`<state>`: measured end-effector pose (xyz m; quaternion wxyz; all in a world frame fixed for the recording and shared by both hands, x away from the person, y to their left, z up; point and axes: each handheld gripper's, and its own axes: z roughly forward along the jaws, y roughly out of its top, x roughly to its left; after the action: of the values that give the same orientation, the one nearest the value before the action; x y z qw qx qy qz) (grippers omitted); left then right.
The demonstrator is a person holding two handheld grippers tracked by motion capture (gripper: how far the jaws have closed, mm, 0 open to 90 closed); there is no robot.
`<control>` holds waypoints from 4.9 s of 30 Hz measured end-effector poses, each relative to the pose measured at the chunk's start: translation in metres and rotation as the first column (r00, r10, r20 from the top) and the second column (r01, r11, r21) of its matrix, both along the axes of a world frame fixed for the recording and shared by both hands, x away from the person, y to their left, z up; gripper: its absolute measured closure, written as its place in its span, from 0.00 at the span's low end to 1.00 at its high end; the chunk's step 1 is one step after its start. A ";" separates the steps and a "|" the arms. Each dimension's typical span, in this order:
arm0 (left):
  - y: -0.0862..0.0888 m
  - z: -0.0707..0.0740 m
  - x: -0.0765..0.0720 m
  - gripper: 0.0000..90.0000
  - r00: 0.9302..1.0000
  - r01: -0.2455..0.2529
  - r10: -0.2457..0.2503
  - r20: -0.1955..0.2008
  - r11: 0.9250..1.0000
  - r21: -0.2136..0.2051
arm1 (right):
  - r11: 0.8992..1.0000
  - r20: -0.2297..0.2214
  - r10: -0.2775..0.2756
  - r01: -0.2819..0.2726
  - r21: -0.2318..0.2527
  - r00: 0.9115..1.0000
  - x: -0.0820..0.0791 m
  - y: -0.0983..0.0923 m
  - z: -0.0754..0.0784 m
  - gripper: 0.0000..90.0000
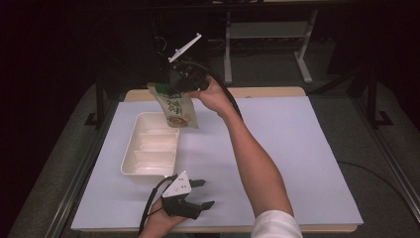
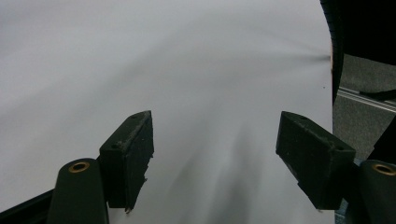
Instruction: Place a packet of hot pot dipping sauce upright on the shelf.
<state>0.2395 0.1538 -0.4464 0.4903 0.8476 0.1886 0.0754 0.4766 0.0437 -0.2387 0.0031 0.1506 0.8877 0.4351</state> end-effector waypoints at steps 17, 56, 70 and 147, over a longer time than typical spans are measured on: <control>0.001 0.000 0.000 0.30 1.000 0.004 -0.004 0.004 1.000 -0.008 | 1.000 -0.016 0.009 -0.009 0.016 1.000 0.013 0.031 -0.010 0.99; 0.003 -0.001 0.001 0.30 1.000 0.004 -0.004 0.003 1.000 -0.013 | 0.999 -0.079 -0.012 0.015 0.035 0.997 0.030 0.077 -0.054 0.99; 0.002 -0.002 0.001 0.30 1.000 0.008 -0.008 0.001 1.000 -0.011 | 0.998 -0.111 -0.053 0.055 0.014 0.992 0.035 0.066 -0.065 0.93; -0.001 0.000 -0.001 0.28 1.000 0.000 0.000 0.008 1.000 0.010 | 0.987 -0.147 -0.139 0.150 0.061 0.979 -0.038 -0.086 -0.054 0.53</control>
<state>0.2383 0.1524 -0.4464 0.4867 0.8497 0.1865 0.0796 0.4385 -0.0421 -0.2923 -0.0339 0.2453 0.8562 0.4533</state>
